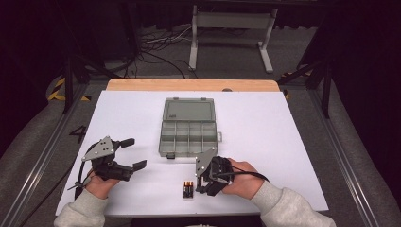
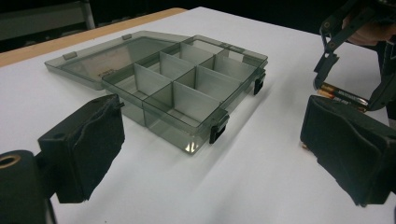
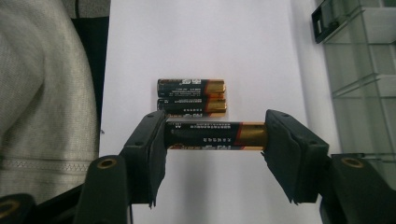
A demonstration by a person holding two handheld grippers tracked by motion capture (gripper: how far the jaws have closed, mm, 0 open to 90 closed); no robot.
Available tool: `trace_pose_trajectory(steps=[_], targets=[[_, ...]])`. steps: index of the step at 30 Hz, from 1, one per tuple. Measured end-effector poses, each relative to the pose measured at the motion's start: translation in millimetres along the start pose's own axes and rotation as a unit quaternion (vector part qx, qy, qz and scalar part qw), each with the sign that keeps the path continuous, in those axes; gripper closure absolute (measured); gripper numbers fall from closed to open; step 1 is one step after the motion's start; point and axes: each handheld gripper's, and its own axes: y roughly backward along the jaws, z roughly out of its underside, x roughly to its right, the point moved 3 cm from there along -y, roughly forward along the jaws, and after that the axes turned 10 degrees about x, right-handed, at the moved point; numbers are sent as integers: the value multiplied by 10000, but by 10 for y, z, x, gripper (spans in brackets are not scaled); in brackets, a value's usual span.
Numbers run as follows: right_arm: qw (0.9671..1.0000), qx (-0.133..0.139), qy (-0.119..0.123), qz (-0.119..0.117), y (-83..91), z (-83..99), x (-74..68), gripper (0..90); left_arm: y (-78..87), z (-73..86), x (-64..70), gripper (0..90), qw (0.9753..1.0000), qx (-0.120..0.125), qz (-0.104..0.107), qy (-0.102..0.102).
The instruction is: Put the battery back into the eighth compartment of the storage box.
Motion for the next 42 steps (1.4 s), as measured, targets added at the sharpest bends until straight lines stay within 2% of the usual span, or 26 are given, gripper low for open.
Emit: trace_pose_trajectory(steps=[15, 17, 25, 42], targets=[[9997, 159, 73, 164, 285, -120, 228, 416, 6, -2, -7, 68, 10000, 7, -3, 7], [9997, 169, 75, 165, 313, -135, 259, 416, 9, -5, -16, 68, 10000, 9, -14, -39], [9995, 211, 96, 220, 402, -193, 353, 416, 13, -6, -12, 68, 10000, 25, -11, 6], [9988, 312, -4, 364, 520, -218, 681, 416, 15, -6, -20, 68, 10000, 38, -21, -17]])
